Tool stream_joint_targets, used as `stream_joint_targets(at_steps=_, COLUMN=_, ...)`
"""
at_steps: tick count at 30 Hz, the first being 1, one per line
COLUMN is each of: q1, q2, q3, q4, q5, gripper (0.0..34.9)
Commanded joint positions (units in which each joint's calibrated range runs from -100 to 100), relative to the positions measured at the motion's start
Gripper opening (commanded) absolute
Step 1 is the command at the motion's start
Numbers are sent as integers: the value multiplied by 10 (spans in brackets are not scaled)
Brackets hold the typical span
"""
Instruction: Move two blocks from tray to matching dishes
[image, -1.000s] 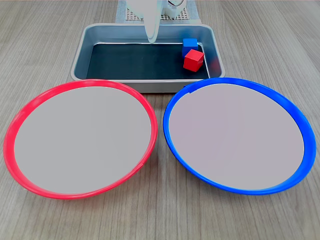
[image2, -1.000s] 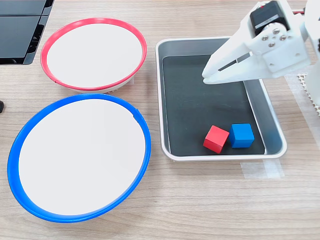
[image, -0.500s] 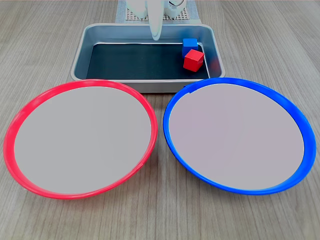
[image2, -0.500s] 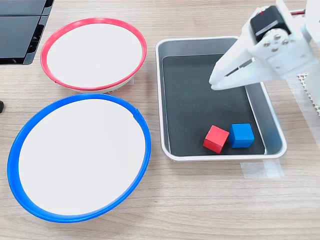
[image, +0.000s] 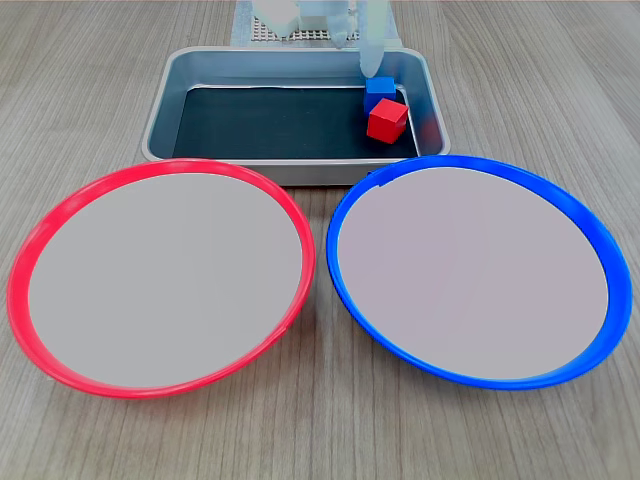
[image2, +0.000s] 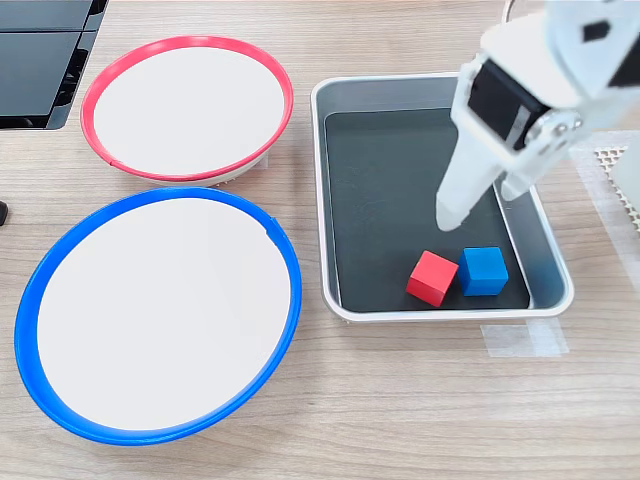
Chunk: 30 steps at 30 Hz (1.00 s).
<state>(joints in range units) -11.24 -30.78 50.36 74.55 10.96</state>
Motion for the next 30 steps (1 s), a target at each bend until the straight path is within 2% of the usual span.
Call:
stream_joint_targets(at_steps=1, q1=-11, q2=22, q3=5, q4=-8, q5=43, gripper=201)
stream_joint_targets(at_steps=6, q1=-22, q2=40, q3=16, q4=-34, q5=68, gripper=193)
stream_joint_targets(at_steps=16, q1=-45, q2=80, q3=32, q4=-91, q5=67, gripper=196)
stream_joint_targets(at_steps=25, q1=-58, q2=93, q3=55, q4=-87, q5=90, gripper=200)
stream_joint_targets(at_steps=30, q1=-42, q2=93, q3=17, q4=-59, q5=90, gripper=184)
